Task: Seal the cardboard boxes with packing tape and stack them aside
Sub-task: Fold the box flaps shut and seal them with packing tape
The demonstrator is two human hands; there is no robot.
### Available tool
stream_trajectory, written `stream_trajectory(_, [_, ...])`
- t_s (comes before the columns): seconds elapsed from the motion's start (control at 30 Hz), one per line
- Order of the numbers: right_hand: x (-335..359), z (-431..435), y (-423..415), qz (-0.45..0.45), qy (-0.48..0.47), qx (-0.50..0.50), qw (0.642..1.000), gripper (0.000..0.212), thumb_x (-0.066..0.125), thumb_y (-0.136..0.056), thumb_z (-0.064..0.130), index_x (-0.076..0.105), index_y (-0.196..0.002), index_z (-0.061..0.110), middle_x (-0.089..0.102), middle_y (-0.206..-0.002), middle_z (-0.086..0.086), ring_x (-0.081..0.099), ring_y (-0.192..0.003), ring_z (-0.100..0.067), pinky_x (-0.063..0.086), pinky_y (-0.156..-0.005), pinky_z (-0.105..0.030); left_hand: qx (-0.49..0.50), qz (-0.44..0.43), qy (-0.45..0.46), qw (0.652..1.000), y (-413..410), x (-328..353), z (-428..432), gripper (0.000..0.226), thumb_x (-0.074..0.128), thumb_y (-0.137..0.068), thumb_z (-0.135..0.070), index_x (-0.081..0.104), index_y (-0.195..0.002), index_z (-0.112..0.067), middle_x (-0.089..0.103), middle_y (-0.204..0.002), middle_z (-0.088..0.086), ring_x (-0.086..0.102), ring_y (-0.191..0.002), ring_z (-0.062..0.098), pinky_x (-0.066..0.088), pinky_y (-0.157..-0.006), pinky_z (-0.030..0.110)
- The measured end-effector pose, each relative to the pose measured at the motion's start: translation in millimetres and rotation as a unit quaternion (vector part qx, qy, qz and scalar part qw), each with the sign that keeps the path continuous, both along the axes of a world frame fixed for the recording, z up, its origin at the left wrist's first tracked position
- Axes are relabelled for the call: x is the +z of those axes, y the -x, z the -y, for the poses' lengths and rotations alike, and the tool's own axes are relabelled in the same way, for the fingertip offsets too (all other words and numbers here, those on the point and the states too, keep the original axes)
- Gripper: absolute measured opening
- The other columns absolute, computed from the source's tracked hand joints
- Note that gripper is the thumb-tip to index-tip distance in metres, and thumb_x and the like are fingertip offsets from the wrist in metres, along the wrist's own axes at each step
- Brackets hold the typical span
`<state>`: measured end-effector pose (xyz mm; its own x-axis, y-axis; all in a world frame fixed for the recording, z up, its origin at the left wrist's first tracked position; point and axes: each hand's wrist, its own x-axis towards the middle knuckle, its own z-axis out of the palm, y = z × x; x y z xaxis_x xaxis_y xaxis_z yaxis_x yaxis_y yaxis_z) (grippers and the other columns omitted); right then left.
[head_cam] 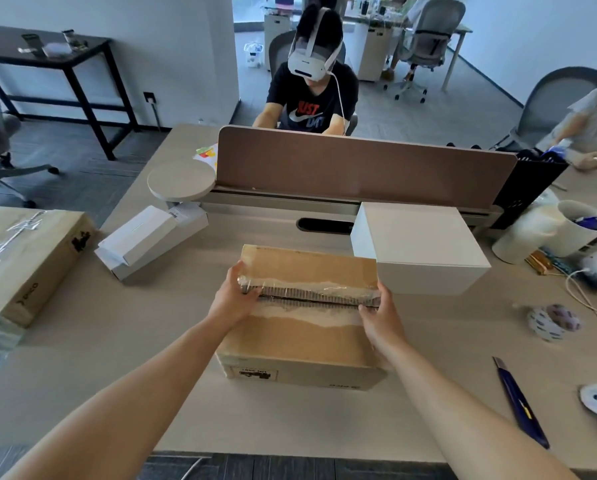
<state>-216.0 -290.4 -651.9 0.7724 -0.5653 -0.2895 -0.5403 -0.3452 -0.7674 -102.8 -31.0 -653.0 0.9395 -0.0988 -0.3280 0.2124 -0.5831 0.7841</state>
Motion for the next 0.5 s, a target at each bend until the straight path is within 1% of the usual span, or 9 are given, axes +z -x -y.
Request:
stream_trajectory(0.07, [0.7,1.4,-4.6,-0.005,-0.003,0.003,1.000,0.067,0.054,-0.097,0.026,0.016,-0.151,0.036,0.035,-0.154,0.005,0.045,-0.133,-0.021,0.040,-0.108,-0.043,-0.007,0.005,-0.005,1.000,-4.0,-0.1,-1.3,0.067,0.060,-0.097,-0.023,0.023,-0.152,-0.033,0.049,-0.145,0.005,0.052,-0.123,0.028,0.040,-0.086,0.031])
stream_trajectory(0.1, [1.2,2.6,-6.9,-0.007,-0.008,0.005,1.000,0.069,0.055,-0.097,0.026,0.014,-0.152,0.033,0.033,-0.155,0.004,0.043,-0.135,-0.021,0.038,-0.110,-0.042,-0.010,0.006,-0.005,1.000,-5.1,0.6,-2.1,0.068,0.061,-0.097,-0.024,0.023,-0.152,-0.033,0.047,-0.147,0.005,0.051,-0.126,0.028,0.041,-0.089,0.032])
stream_trajectory(0.2, [-1.4,8.8,-13.9,-0.009,-0.023,0.011,1.000,0.075,0.058,-0.097,0.023,0.010,-0.155,0.024,0.023,-0.159,0.000,0.034,-0.141,-0.022,0.031,-0.114,-0.037,0.000,0.000,0.009,1.000,-5.3,5.4,-4.2,0.080,0.065,-0.094,-0.026,0.015,-0.156,-0.030,0.036,-0.155,0.006,0.043,-0.135,0.028,0.041,-0.102,0.038])
stream_trajectory(0.27, [-1.1,11.6,-14.5,-0.023,-0.012,0.003,1.000,0.078,0.060,-0.096,0.025,0.009,-0.155,0.018,0.010,-0.162,-0.004,0.028,-0.143,-0.023,0.027,-0.113,-0.035,0.018,-0.007,-0.003,1.000,-3.6,6.8,-6.1,0.086,0.066,-0.093,-0.034,0.009,-0.158,-0.029,0.021,-0.161,0.006,0.032,-0.144,0.029,0.031,-0.114,0.044])
stream_trajectory(0.33, [0.3,13.2,-13.2,-0.048,0.007,-0.018,0.999,0.084,0.062,-0.094,0.033,0.009,-0.155,0.014,0.001,-0.162,-0.007,0.023,-0.145,-0.026,0.027,-0.113,-0.038,0.036,-0.018,-0.037,0.998,-0.3,6.3,-8.4,0.087,0.062,-0.094,-0.043,0.005,-0.158,-0.026,0.006,-0.166,0.005,0.019,-0.150,0.030,0.019,-0.120,0.049])
stream_trajectory(0.37, [-0.1,13.0,-12.4,-0.066,0.008,-0.029,0.997,0.085,0.062,-0.093,0.037,0.010,-0.155,0.011,0.002,-0.162,-0.009,0.023,-0.145,-0.029,0.027,-0.113,-0.039,0.040,-0.035,-0.043,0.998,1.9,6.3,-8.6,0.087,0.058,-0.096,-0.046,0.003,-0.159,-0.023,0.001,-0.166,0.005,0.014,-0.151,0.031,0.016,-0.121,0.049])
stream_trajectory(0.4, [-0.7,11.6,-11.3,-0.086,0.000,-0.040,0.996,0.085,0.062,-0.092,0.041,0.013,-0.153,0.007,0.008,-0.161,-0.012,0.026,-0.144,-0.032,0.028,-0.112,-0.041,0.043,-0.057,-0.037,0.997,4.4,6.3,-8.6,0.087,0.054,-0.097,-0.048,0.000,-0.159,-0.018,-0.001,-0.166,0.007,0.011,-0.152,0.031,0.015,-0.122,0.048])
stream_trajectory(0.43, [-0.2,9.2,-9.7,-0.098,-0.014,-0.050,0.994,0.082,0.061,-0.092,0.043,0.019,-0.150,0.004,0.018,-0.158,-0.016,0.033,-0.140,-0.034,0.032,-0.110,-0.041,0.045,-0.080,-0.022,0.996,6.5,6.2,-7.5,0.088,0.052,-0.099,-0.048,-0.003,-0.158,-0.014,0.002,-0.166,0.010,0.012,-0.151,0.032,0.017,-0.121,0.047])
stream_trajectory(0.5, [0.3,3.8,-8.4,-0.099,-0.046,-0.057,0.992,0.070,0.059,-0.093,0.044,0.032,-0.141,-0.001,0.036,-0.147,-0.019,0.044,-0.129,-0.037,0.038,-0.104,-0.038,0.051,-0.107,0.008,0.993,10.6,8.2,-4.4,0.086,0.050,-0.101,-0.044,-0.002,-0.157,-0.005,0.018,-0.162,0.017,0.023,-0.148,0.036,0.024,-0.117,0.045])
